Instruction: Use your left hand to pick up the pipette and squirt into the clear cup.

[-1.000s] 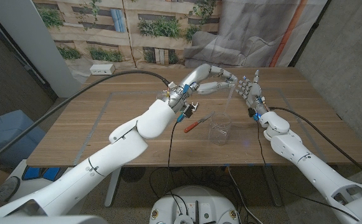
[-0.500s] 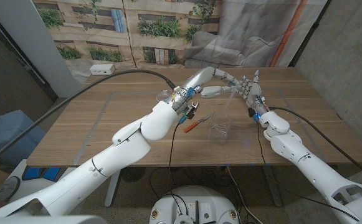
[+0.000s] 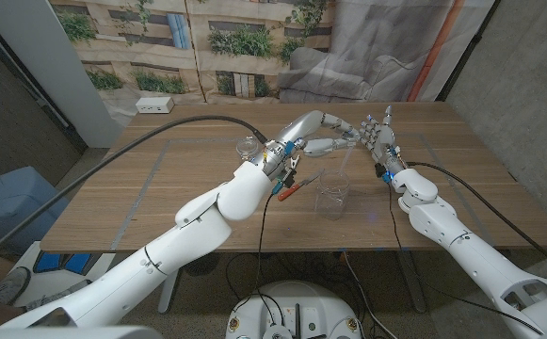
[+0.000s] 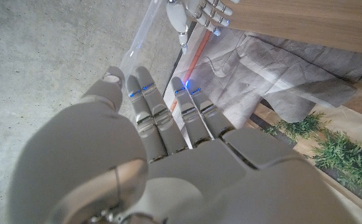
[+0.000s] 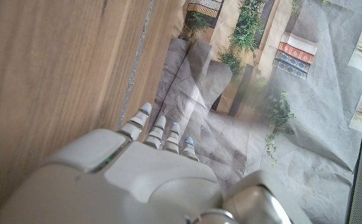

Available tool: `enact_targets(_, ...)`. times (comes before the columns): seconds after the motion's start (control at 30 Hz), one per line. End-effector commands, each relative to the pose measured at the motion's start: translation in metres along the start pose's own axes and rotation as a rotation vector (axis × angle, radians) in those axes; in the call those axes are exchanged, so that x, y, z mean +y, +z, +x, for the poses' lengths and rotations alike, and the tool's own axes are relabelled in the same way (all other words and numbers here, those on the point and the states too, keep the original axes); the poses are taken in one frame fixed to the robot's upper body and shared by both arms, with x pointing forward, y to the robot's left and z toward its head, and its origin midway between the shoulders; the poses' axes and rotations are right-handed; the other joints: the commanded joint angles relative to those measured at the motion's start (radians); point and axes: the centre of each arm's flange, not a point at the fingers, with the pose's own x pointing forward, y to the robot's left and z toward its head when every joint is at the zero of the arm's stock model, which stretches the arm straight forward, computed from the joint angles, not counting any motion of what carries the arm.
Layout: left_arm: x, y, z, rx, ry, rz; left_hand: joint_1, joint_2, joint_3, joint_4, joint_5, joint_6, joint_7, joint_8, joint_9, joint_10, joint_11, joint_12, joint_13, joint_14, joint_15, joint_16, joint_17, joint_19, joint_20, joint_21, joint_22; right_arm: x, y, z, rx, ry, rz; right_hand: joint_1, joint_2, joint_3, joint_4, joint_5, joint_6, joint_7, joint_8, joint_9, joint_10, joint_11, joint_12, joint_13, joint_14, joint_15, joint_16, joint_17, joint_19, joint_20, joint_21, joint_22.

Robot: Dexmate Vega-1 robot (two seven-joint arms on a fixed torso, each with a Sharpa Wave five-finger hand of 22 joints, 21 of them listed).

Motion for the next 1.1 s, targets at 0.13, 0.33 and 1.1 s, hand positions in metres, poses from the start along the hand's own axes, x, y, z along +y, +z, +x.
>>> enact_targets(0.13,-0.012,-0.009,-0.004,0.032,-0.020,0.018,0.013,0.005,0.003,-0.002,0.003,0.003,0.000,0.003,0.002,0.006,-0.002,0.005,0.005,0.004,-0.135,0.006,0.001,0.008,0.005,0.004,0.004,0.000,0.000,0.000,0.000,0.000,0.000,0.000,0.058,-0.007,0.001,0.005,0.002,-0.008,0.007,0.002,-0.002,-0.006,0.003,0.003,-0.007,-0.083,0.006,0.005,0.003,-0.001,0.006,0.005)
enact_targets(0.33,-0.016,-0.012,-0.007,0.033,-0.023,0.019,0.014,0.005,0.003,-0.002,0.003,0.003,0.001,0.003,0.002,0.007,-0.002,0.005,0.005,0.003,-0.136,0.006,0.001,0.008,0.005,0.004,0.004,0.000,0.000,0.000,0.000,0.000,0.000,0.000,0.058,-0.007,0.001,0.005,0.002,-0.008,0.007,0.002,-0.001,-0.008,0.003,0.003,-0.007,-0.083,0.006,0.005,0.004,0.000,0.007,0.005)
enact_targets(1.1,-0.032,-0.021,-0.017,0.067,-0.056,0.038,0.015,0.009,0.005,0.000,0.003,0.002,0.002,0.003,0.003,0.003,-0.002,0.004,0.005,0.006,-0.134,0.006,0.001,0.006,0.006,0.005,0.005,0.000,0.000,0.000,0.000,0.000,0.000,0.000,0.058,-0.007,0.001,0.005,0.003,-0.010,0.007,0.002,0.001,-0.005,0.004,0.003,-0.007,-0.082,0.006,0.005,0.003,-0.001,0.007,0.005)
